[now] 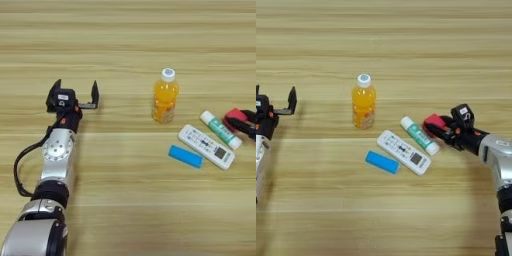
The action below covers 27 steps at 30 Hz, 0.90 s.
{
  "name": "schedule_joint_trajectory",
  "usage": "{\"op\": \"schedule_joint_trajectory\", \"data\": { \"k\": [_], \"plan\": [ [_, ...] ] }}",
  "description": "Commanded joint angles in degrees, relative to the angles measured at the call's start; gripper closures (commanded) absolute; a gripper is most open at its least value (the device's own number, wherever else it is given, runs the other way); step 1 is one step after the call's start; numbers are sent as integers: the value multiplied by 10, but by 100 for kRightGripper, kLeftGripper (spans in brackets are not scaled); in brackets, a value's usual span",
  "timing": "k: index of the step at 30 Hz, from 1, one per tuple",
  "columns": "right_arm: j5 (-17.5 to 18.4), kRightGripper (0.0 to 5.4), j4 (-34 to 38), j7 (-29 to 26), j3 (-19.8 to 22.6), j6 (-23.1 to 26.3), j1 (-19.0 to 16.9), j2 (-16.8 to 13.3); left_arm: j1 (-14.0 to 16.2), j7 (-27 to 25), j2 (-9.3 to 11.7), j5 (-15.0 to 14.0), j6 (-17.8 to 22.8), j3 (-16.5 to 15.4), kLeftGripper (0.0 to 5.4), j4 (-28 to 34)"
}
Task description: Move the objects on the table
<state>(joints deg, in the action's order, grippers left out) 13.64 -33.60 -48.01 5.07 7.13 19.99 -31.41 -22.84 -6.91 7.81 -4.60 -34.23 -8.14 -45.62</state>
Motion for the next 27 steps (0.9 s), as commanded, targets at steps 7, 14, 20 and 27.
{"op": "schedule_joint_trajectory", "data": {
  "k": [7, 14, 20, 27],
  "plan": [
    [9, 310, 99, 0, 14, 36, -9, -19, -8, 0, 3, 5, -6, 2, 0, -2],
    [15, 311, 192, 5, 14, 67, -33, -19, -8, 1, 2, 6, -7, 2, 0, -2],
    [28, 311, 294, -5, 7, 94, -64, -20, -8, 1, 2, 6, -7, 2, 0, -2],
    [52, 311, 434, -6, -28, 140, -103, -12, -10, 3, 1, 7, -8, 2, 0, -4]
  ]
}}
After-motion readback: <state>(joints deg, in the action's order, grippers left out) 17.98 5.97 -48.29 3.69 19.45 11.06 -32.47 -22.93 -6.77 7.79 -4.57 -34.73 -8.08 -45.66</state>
